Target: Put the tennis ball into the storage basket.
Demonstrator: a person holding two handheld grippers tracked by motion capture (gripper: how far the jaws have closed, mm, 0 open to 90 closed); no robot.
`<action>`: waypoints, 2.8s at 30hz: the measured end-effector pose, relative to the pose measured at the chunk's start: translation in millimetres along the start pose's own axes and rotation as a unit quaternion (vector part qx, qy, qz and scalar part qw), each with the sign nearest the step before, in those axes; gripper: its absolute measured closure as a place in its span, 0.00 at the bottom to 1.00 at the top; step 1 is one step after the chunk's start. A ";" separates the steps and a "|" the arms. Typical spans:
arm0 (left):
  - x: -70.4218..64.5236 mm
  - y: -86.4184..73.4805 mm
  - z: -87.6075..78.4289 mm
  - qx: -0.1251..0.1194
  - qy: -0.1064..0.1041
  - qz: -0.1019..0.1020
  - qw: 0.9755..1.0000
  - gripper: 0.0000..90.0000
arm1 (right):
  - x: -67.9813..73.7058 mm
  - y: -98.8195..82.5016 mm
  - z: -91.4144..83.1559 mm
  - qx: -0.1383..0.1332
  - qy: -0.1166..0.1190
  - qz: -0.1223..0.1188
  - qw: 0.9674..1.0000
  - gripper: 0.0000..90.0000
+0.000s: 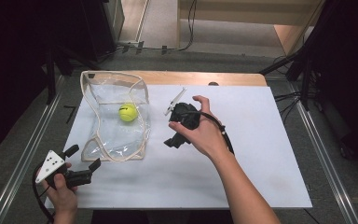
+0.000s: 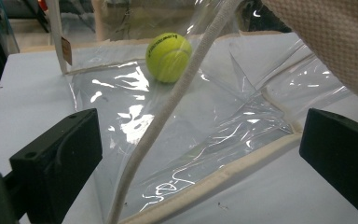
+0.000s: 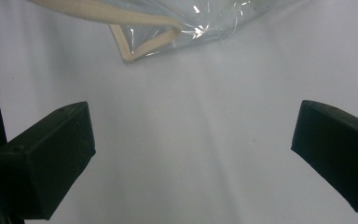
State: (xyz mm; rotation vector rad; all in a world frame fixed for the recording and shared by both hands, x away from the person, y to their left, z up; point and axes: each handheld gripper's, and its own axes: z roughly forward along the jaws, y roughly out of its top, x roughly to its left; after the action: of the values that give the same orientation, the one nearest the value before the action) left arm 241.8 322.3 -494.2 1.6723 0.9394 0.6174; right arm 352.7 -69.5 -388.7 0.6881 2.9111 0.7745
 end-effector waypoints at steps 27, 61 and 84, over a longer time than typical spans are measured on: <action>0.0 -0.1 -0.2 0.000 0.000 0.000 1.000 0.00 | -8.7 -57.5 6.3 -0.018 -0.007 0.042 0.999 0.00; -0.6 -0.3 0.2 0.001 0.000 0.002 1.000 0.00 | -14.6 -133.6 -0.2 -0.060 -0.034 0.103 0.992 0.00; -2.6 -0.7 0.4 0.004 0.002 0.011 1.000 0.00 | -14.2 -192.3 -16.8 -0.116 -0.056 0.133 0.983 0.00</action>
State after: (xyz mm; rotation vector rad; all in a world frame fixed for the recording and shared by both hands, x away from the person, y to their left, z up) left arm 240.5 320.0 -494.8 1.6916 0.9293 0.6327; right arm 284.6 -232.5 -467.9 1.0678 2.6020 1.0416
